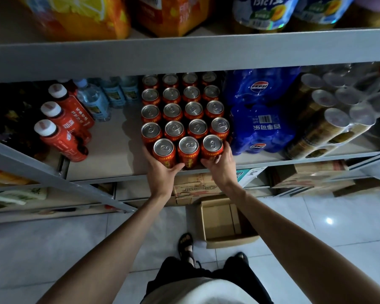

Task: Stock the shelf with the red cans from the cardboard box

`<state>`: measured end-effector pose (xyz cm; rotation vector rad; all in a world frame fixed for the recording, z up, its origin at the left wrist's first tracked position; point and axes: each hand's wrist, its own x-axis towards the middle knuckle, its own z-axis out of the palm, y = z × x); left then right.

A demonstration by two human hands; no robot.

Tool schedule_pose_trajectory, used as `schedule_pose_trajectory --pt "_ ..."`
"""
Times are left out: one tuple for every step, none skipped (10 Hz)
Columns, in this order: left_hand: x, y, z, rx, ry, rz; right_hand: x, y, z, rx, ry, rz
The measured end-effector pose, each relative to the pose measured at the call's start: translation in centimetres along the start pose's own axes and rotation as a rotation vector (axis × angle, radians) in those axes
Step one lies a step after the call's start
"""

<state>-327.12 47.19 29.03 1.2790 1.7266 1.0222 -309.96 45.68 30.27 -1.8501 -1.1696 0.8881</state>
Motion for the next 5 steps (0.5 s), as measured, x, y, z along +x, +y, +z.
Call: schedule_pose_trajectory --pt "-0.6 0.0 0.0 0.035 0.001 -0.07 -0.3 0.0 -1.1 -0.062 -0.032 -0.004" --pt "-1.9 -0.2 -0.1 0.114 0.046 -0.129 -0.6 0.3 -3.6 -0.089 -0.138 0.023" --pt "-3.6 0.2 -0.4 0.202 -0.018 -0.201 -1.6 0.6 -6.0 -0.122 -0.28 0.056" --pt "-5.7 2.9 0.0 0.255 -0.245 -0.268 -2.4 0.6 -10.8 -0.225 -0.5 0.146" --pt "-8.4 5.9 0.9 0.215 -0.339 -0.246 -3.4 0.9 -14.8 -0.324 -0.579 0.169"
